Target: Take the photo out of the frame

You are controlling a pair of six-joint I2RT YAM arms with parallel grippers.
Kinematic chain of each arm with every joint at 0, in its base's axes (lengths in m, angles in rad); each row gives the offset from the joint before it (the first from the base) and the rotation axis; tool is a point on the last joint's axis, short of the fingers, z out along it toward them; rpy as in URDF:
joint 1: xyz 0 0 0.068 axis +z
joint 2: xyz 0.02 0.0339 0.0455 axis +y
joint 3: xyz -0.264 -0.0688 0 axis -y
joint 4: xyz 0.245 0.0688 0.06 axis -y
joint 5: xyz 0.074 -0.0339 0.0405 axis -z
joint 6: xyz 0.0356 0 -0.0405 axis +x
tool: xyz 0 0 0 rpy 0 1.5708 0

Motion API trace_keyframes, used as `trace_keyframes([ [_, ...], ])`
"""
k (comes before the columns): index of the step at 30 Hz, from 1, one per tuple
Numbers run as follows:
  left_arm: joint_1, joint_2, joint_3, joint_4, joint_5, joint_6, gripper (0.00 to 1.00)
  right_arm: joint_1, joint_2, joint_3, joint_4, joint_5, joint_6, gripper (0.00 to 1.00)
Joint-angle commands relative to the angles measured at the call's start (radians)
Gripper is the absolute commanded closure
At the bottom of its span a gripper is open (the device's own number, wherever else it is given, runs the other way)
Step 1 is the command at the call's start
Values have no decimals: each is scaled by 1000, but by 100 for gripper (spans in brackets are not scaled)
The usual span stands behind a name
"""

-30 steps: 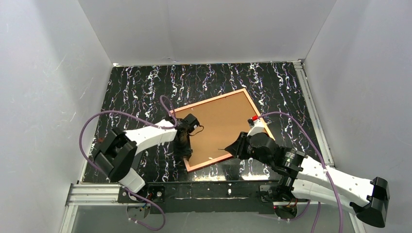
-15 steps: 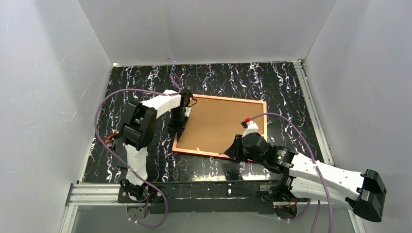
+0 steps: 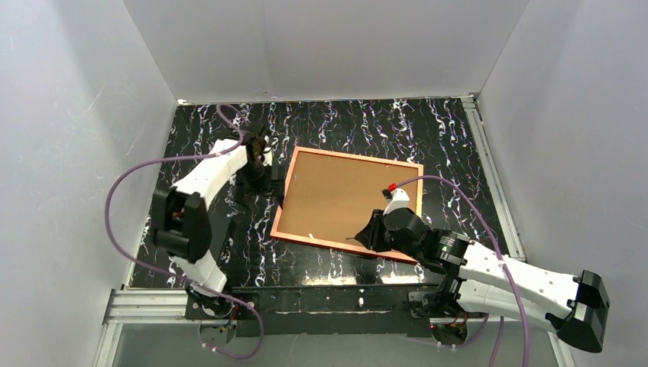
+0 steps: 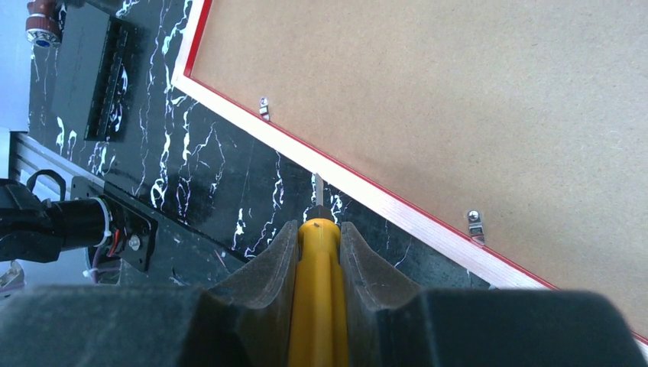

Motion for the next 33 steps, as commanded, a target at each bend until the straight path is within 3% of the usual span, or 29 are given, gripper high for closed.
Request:
trace_keyframes([
  [1,-3,-178,-114,-127,60,-225,3,4,-17,27,30,34,-25,99],
  [7,-13,-445,-452,99,-3,-653,2,3,-3,34,23,20,-23,99],
  [10,-45,-482,-517,117,-38,-780,2,4,-6,17,38,6,-14,99],
  [16,-145,-469,-599,132,-115,-983,2,4,-25,-1,52,4,-5,99],
  [22,-170,-431,-648,206,-173,-1172,4,3,-30,1,40,3,-3,99],
  [33,-197,-293,-643,293,-149,-1314,4,4,-56,-16,20,21,4,99],
])
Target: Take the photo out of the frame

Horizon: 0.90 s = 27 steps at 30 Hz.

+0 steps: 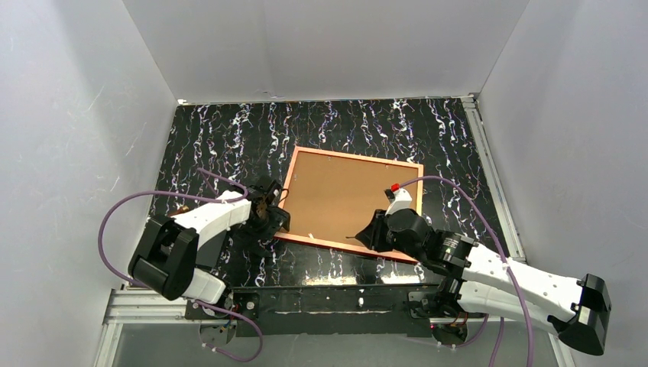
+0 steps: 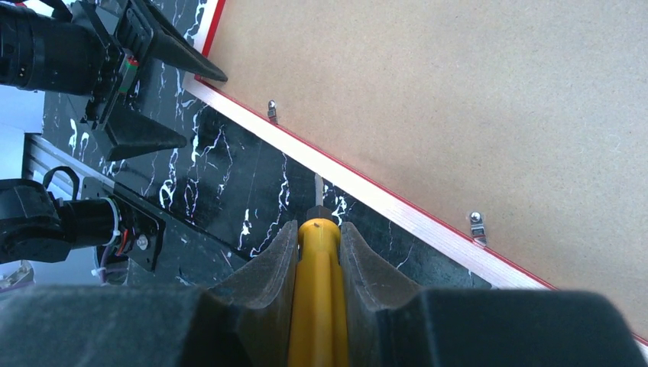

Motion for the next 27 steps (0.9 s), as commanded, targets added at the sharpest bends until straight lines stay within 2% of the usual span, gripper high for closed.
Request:
trace_keyframes([
  [1,-14,39,-25,-55,-3,-110,6,4,-23,-13,19,17,10,99],
  [4,-29,49,-31,-43,-9,-138,15,3,-23,-18,19,16,13,99],
  [10,-52,64,-39,-30,-15,-173,38,4,-15,-15,19,18,12,99],
  [12,-52,65,-42,-14,-25,-153,57,4,-13,-14,16,15,13,99],
  [13,-52,59,-35,-14,-46,-117,63,4,-10,-14,14,14,13,99],
  [15,-28,76,6,-24,-53,38,67,4,-5,-19,10,9,16,99],
  [17,41,147,49,5,43,212,74,5,6,-28,17,11,19,99],
  [19,111,249,143,-61,147,387,95,4,35,-24,27,6,15,99],
  [20,131,282,176,-92,182,456,100,5,53,-18,28,6,13,99],
  [21,150,316,227,-126,202,537,100,5,72,-13,36,4,10,99],
  [23,167,360,379,-240,123,771,100,5,121,-4,61,-5,3,99],
  [27,184,448,524,-336,123,942,100,5,181,20,73,-17,-11,99],
])
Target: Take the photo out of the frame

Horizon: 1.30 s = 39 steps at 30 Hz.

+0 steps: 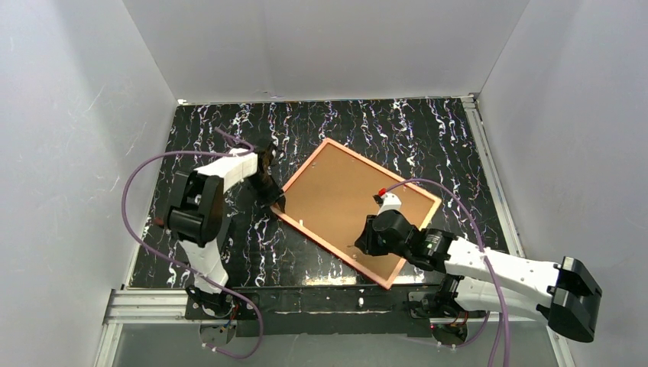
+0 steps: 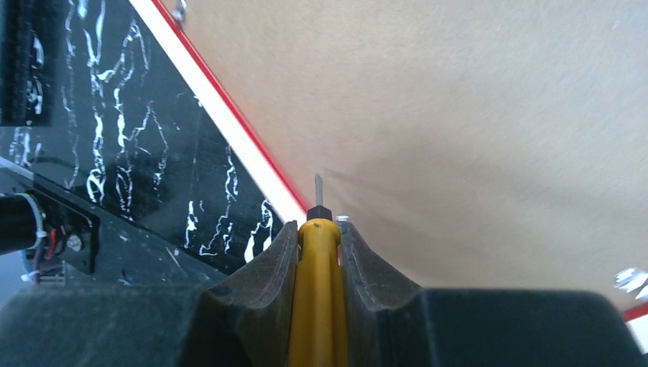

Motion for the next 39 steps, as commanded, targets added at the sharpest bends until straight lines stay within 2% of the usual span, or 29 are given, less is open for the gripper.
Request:
trace_keyframes([
  [1,16,103,170,-267,-24,382,100,4,63,54,59,-14,-25,99],
  [7,50,219,302,-294,29,473,100,4,117,93,115,-26,-68,99],
  [12,77,285,373,-280,134,425,100,4,234,179,152,-12,-100,99],
  [21,131,367,424,-223,282,322,100,9,502,441,161,73,-182,99],
  [28,166,414,431,-224,330,289,100,2,670,605,172,95,-302,99],
  [36,166,425,440,-255,318,279,100,-37,872,901,-47,50,-317,99],
  [39,166,423,445,-260,320,279,100,-36,919,963,-126,27,-288,99],
])
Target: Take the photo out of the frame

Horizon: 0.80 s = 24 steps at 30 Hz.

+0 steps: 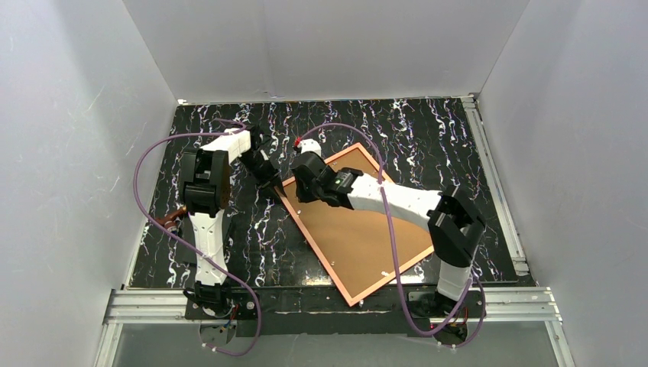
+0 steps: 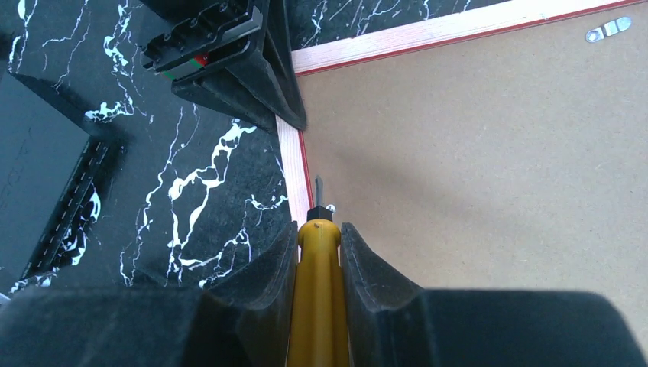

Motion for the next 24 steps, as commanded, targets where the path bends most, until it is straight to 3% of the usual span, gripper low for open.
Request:
trace_keyframes([
  [1,-6,38,8,-87,-7,-11,100,-5,45,106,-140,-25,17,99],
  [24,-6,45,12,-95,-6,-10,100,19,123,139,-169,-107,38,99],
])
